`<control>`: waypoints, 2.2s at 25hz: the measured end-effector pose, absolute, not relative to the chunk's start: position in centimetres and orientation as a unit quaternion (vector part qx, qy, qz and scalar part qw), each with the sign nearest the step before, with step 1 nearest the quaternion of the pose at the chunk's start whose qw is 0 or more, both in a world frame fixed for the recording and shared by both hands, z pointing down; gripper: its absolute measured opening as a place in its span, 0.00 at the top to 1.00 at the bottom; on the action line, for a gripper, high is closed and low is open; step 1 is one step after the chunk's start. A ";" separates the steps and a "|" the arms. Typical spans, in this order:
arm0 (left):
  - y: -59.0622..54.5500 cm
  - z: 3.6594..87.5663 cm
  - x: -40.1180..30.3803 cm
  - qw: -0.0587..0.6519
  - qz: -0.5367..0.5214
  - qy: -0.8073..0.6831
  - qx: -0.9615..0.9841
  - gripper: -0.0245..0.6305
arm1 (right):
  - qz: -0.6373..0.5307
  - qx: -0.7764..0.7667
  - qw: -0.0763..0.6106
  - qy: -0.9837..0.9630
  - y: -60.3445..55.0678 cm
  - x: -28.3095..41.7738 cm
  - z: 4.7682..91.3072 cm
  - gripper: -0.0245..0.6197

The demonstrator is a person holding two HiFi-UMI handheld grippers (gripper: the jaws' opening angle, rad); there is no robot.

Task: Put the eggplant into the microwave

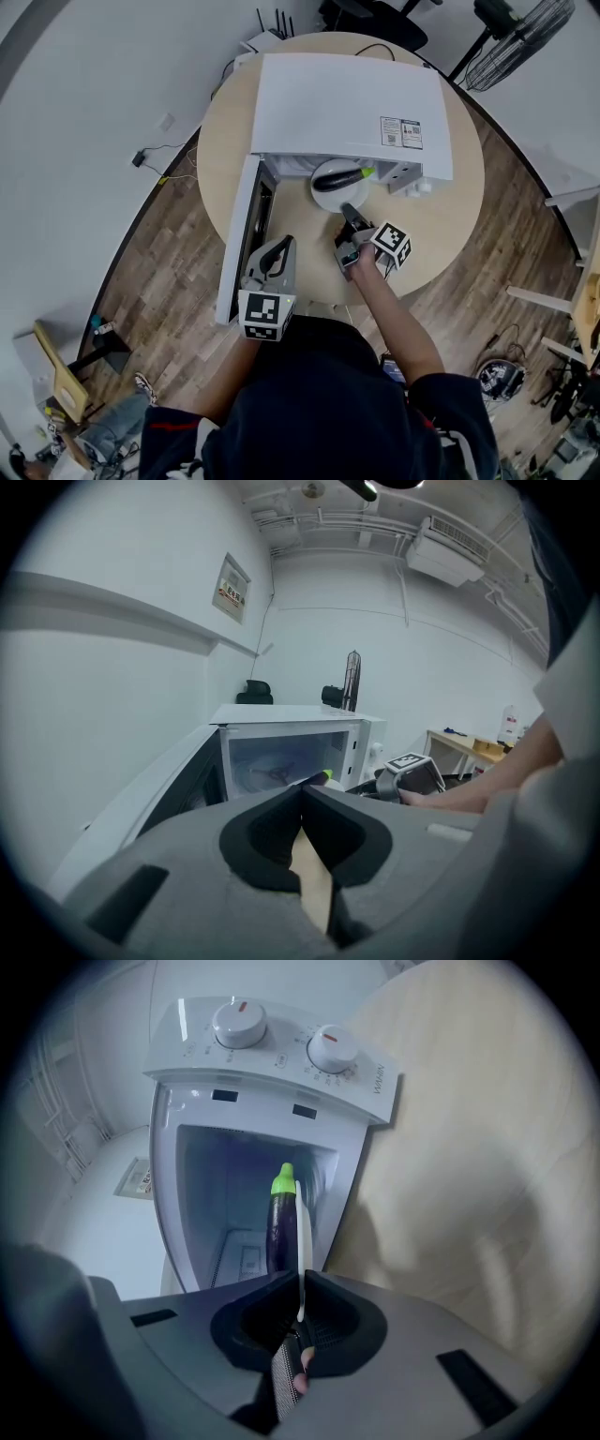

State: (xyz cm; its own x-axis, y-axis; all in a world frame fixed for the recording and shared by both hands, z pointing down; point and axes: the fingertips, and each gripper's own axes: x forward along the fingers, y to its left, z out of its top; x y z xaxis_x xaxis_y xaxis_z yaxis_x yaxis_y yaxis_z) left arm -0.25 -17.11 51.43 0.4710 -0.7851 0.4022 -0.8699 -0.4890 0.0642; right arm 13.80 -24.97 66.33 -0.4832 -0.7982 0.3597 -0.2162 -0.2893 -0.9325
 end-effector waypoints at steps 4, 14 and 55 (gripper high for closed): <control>-17.3 51.8 -0.2 0.136 0.166 -0.485 0.848 0.94 | -0.660 -0.458 0.227 0.550 -25.3 13.8 66.8 0.93; -17.2 51.9 0.5 0.137 0.167 -0.479 0.851 0.94 | -0.666 -0.460 0.246 0.534 -26.9 13.5 67.6 0.93; -17.1 52.3 -2.0 0.148 0.164 -0.495 0.840 0.94 | -0.671 -0.462 0.255 0.521 -32.5 12.0 69.3 0.93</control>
